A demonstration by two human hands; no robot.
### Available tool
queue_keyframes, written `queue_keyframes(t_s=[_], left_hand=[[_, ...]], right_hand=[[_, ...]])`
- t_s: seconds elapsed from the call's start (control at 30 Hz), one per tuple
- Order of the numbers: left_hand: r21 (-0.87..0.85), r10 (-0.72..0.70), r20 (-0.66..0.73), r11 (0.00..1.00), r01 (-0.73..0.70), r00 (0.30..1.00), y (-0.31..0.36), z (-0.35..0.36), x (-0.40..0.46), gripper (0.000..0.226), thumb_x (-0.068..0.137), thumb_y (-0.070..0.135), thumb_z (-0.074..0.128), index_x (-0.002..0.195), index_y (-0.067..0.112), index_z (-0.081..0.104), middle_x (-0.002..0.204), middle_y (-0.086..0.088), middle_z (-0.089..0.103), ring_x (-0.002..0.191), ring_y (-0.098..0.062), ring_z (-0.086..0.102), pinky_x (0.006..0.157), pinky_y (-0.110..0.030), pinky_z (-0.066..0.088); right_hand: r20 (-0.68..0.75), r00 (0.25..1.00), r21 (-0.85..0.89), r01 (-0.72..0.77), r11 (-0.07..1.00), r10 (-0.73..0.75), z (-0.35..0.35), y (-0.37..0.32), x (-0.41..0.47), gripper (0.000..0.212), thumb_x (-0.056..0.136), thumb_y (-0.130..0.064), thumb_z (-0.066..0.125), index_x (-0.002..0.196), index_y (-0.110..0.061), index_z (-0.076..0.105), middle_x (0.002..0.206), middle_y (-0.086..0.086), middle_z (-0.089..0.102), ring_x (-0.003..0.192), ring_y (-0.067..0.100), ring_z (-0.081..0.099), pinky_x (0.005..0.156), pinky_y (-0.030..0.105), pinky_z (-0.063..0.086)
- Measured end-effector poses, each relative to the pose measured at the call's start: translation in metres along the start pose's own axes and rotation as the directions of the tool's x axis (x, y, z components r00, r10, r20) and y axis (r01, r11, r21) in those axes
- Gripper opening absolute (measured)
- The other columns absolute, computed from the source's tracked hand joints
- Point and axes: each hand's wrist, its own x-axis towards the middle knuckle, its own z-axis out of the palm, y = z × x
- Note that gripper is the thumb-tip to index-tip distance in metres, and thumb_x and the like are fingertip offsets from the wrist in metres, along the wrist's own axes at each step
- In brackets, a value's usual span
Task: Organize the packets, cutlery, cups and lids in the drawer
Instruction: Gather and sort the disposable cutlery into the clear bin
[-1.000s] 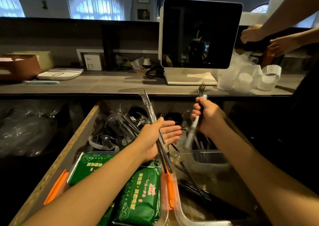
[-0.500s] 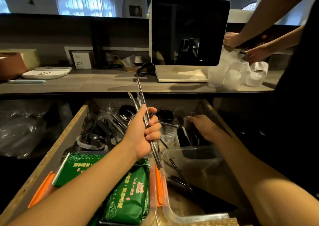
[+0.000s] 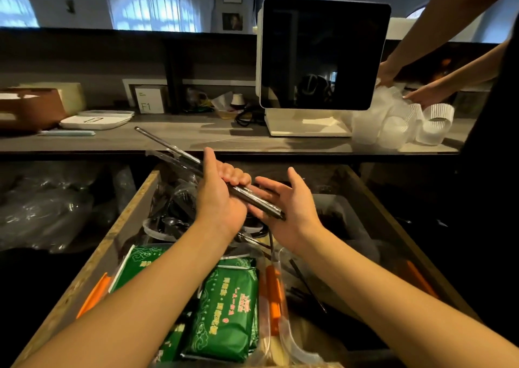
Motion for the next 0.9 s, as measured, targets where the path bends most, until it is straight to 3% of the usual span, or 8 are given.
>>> queue_keyframes(t_s=[0.1,0.2,0.37,0.47,0.57,0.7,0.8,0.9], left_hand=[[0.059,-0.1,0.056,0.994,0.096,0.993,-0.013,0.002,-0.011,0.054,0.1,0.041,0.054,0.056,0.018,0.035,0.048,0.005,0.028,0.039,-0.009,0.032,0.043,-0.022,0.041],[0.15,-0.148,0.11,0.98,0.131,0.983,-0.028,0.001,-0.019,0.054,0.101,0.038,0.052,0.054,0.017,0.035,0.048,0.003,0.028,0.042,-0.01,0.032,0.049,-0.025,0.04],[0.274,-0.185,0.141,0.951,0.141,0.973,-0.037,-0.006,-0.025,0.055,0.101,0.038,0.049,0.052,0.017,0.037,0.051,0.002,0.031,0.047,-0.011,0.032,0.059,-0.028,0.036],[0.33,-0.202,0.152,0.933,0.143,0.968,-0.034,-0.007,-0.024,0.054,0.102,0.041,0.047,0.055,0.017,0.037,0.05,0.003,0.028,0.046,-0.01,0.029,0.052,-0.025,0.034],[0.418,-0.269,0.159,0.89,0.182,0.95,-0.028,-0.008,-0.022,0.053,0.102,0.043,0.047,0.056,0.018,0.037,0.047,0.006,0.025,0.039,-0.007,0.024,0.039,-0.019,0.024],[0.624,-0.53,0.095,0.691,0.364,0.843,-0.028,-0.009,-0.024,0.052,0.101,0.037,0.05,0.054,0.02,0.039,0.043,0.008,0.027,0.031,-0.003,0.023,0.03,-0.014,0.017],[0.697,-0.709,-0.004,0.504,0.51,0.706,-0.028,-0.011,-0.025,0.053,0.103,0.032,0.047,0.052,0.021,0.036,0.041,0.009,0.027,0.028,0.0,0.023,0.027,-0.011,0.015],[0.73,-0.793,-0.024,0.402,0.552,0.609,-0.026,-0.013,-0.023,0.051,0.102,0.031,0.047,0.054,0.021,0.033,0.041,0.01,0.026,0.027,0.0,0.023,0.026,-0.011,0.016]], right_hand=[[-0.05,0.998,0.091,0.034,0.995,-0.029,-0.001,0.002,-0.001,0.058,0.101,-0.053,0.032,0.116,-0.005,0.061,0.104,0.017,0.068,0.099,0.029,0.065,0.084,0.036,0.052],[-0.068,0.996,0.132,0.057,0.99,-0.048,-0.006,-0.001,0.0,0.058,0.099,-0.055,0.036,0.118,-0.007,0.062,0.116,0.021,0.067,0.113,0.035,0.063,0.103,0.044,0.047],[-0.048,0.996,0.085,0.079,0.993,-0.075,-0.007,-0.001,-0.001,0.06,0.099,-0.059,0.032,0.12,-0.013,0.062,0.111,0.017,0.069,0.108,0.031,0.066,0.1,0.047,0.048],[-0.003,0.998,-0.017,0.061,0.998,-0.061,-0.007,-0.004,0.001,0.064,0.098,-0.063,0.025,0.121,-0.017,0.063,0.113,0.013,0.07,0.111,0.028,0.064,0.103,0.046,0.045],[0.04,0.987,-0.136,0.162,0.977,-0.158,-0.012,-0.019,0.002,0.065,0.1,-0.059,0.02,0.124,-0.015,0.062,0.122,0.009,0.067,0.117,0.024,0.06,0.106,0.045,0.041],[0.16,0.966,-0.332,0.247,0.911,-0.203,-0.02,-0.04,0.003,0.052,0.101,-0.047,0.034,0.123,-0.009,0.062,0.116,0.009,0.068,0.103,0.019,0.065,0.094,0.036,0.048],[0.199,0.974,-0.261,0.157,0.952,-0.107,-0.019,-0.048,-0.001,0.047,0.103,-0.039,0.037,0.127,-0.004,0.057,0.102,0.011,0.07,0.089,0.019,0.067,0.077,0.031,0.053],[0.208,0.976,-0.195,0.102,0.975,-0.06,-0.021,-0.051,-0.004,0.035,0.104,-0.027,0.039,0.122,-0.005,0.059,0.081,0.008,0.068,0.077,0.021,0.067,0.061,0.026,0.055]])
